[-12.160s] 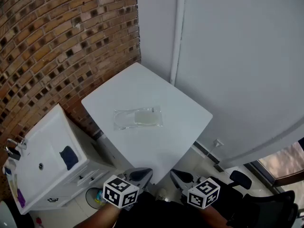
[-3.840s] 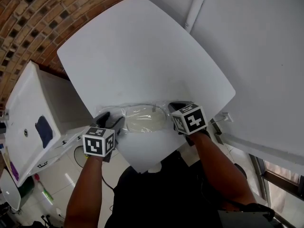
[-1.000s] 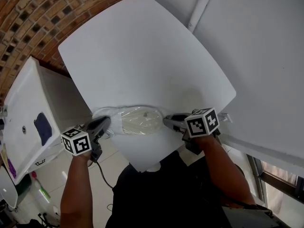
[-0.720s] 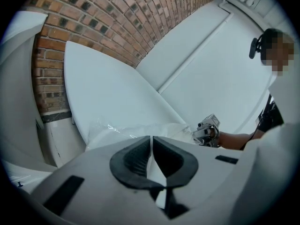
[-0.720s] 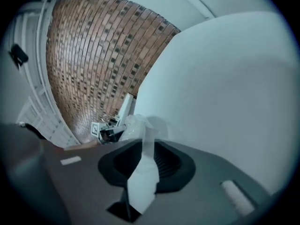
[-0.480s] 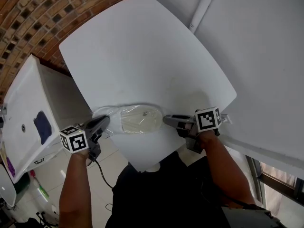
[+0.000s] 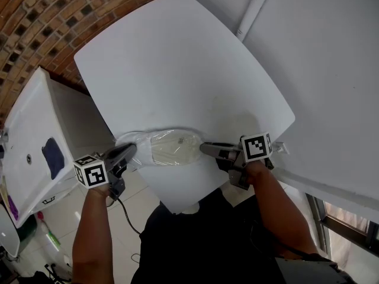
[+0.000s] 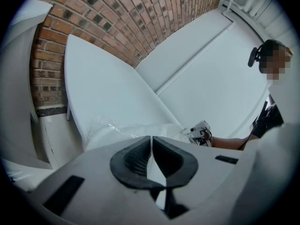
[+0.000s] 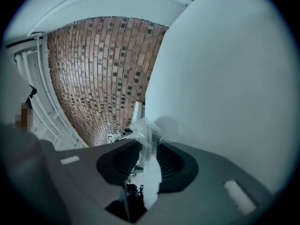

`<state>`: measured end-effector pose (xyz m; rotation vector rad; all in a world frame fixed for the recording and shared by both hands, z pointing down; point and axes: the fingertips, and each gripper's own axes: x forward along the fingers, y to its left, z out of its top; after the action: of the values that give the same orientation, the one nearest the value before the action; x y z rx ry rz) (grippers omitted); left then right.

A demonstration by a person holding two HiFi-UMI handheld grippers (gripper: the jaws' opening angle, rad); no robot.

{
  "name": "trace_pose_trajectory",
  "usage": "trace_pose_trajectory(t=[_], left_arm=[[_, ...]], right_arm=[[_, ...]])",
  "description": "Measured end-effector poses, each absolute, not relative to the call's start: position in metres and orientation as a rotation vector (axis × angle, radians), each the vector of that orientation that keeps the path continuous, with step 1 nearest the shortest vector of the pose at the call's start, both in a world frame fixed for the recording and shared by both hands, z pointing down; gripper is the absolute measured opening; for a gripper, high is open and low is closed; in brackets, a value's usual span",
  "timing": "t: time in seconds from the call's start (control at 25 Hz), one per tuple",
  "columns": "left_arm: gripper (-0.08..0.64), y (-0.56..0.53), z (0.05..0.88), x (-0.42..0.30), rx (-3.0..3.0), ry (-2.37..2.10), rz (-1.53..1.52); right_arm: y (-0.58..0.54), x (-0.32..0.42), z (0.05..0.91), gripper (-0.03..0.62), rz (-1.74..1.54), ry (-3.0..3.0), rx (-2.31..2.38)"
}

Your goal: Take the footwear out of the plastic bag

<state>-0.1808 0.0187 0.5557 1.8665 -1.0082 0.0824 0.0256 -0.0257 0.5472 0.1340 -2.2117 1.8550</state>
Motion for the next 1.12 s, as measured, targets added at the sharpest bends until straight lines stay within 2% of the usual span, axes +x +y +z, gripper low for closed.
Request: trace_pose_trajectory(t=[0.28, 0.44, 0.52, 0.64, 0.68, 0.88, 1.0, 1.12], left_arm=[[0.017, 0.018, 0.554, -0.183, 1.851, -1.024, 0.056], [0.021, 0.016, 0.553, -0.183, 1.849, -1.046, 0.049], [0.048, 0.015, 0.549, -0.178, 1.861, -1.077, 0.061], [0.177, 0.013, 0.535, -0.18, 1.881, -1.176, 0.076], [0.197, 0.013, 0.531, -0.186, 1.872, -1.227, 0.074], [0.22, 0.032, 0.545, -0.219, 1.684, -1.394, 0.114], [0.252, 0.052, 0.565, -0.208, 1.62, -1.351, 0.197], [0.249, 0.069, 0.579, -0.187, 1.602, -1.294, 0.255]], right_arm=[[-0.023, 0.01, 0.543, 0.117, 1.947, -2.219, 0.103], [-0.025, 0.008, 0.536, 0.083, 1.933, -2.265, 0.134], [-0.026, 0.015, 0.533, 0.08, 1.981, -2.261, 0.175], [-0.035, 0.033, 0.526, 0.077, 2.077, -2.281, 0.252], [-0.04, 0.041, 0.523, 0.076, 2.096, -2.3, 0.278], [-0.053, 0.075, 0.52, 0.071, 2.121, -2.338, 0.407], [-0.054, 0.084, 0.522, 0.072, 2.103, -2.34, 0.456], [-0.052, 0.085, 0.519, 0.071, 2.113, -2.348, 0.477]])
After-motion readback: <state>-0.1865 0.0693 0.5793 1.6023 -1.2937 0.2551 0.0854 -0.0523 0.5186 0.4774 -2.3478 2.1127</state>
